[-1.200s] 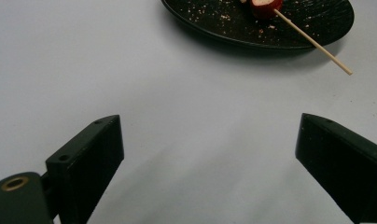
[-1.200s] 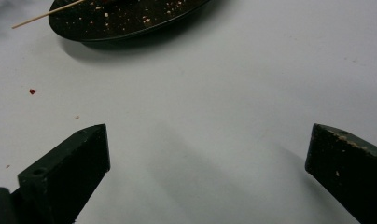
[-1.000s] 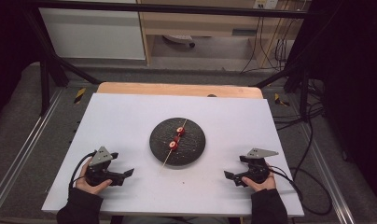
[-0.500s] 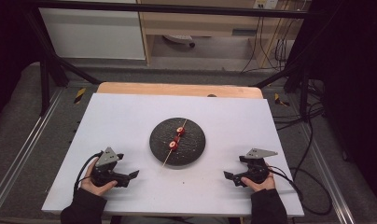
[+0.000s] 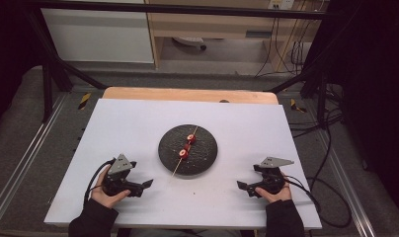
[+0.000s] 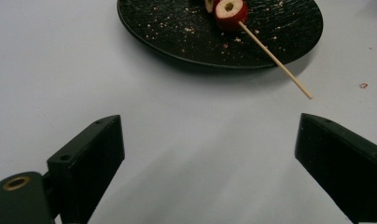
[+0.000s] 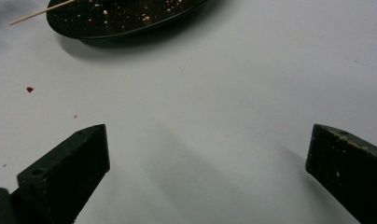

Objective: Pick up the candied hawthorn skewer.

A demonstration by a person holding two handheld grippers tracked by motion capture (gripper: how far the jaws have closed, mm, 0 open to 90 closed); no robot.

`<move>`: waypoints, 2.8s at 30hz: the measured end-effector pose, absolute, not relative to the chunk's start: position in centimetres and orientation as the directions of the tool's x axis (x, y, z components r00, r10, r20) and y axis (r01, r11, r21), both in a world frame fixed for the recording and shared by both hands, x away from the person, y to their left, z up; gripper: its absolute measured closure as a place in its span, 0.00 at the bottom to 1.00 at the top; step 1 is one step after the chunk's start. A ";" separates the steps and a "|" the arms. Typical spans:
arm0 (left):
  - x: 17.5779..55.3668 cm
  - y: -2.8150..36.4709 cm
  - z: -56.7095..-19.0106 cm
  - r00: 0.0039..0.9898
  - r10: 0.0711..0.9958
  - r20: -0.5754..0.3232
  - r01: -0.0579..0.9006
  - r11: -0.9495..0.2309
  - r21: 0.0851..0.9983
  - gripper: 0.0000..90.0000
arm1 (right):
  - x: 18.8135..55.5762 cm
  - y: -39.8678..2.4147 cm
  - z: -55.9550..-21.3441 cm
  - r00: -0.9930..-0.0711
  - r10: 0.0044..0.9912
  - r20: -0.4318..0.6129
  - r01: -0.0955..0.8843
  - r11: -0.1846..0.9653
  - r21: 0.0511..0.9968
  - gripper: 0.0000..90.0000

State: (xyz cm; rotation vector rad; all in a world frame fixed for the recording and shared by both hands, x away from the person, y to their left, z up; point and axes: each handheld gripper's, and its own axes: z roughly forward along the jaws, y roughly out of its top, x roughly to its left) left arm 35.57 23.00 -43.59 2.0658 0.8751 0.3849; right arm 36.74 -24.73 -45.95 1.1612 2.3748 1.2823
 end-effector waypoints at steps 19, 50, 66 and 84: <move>37.2 18.6 -41.8 0.712 0.701 -0.026 0.452 -0.429 0.782 0.12 | 36.7 -24.7 -46.0 -0.662 0.728 0.179 0.552 0.312 0.774 0.01; 41.3 11.2 -42.5 0.674 0.736 -0.053 0.590 -0.494 0.638 0.70 | 36.8 -24.7 -46.0 -0.663 0.726 0.181 0.551 0.310 0.774 0.01; 41.4 10.6 -42.5 0.626 0.780 -0.008 0.622 -0.493 0.608 0.94 | 36.8 -24.7 -45.9 -0.665 0.725 0.181 0.550 0.311 0.775 0.01; 40.3 12.9 -41.9 0.624 0.781 -0.033 0.584 -0.438 0.683 0.98 | 36.8 -24.7 -46.0 -0.664 0.726 0.178 0.549 0.312 0.775 0.01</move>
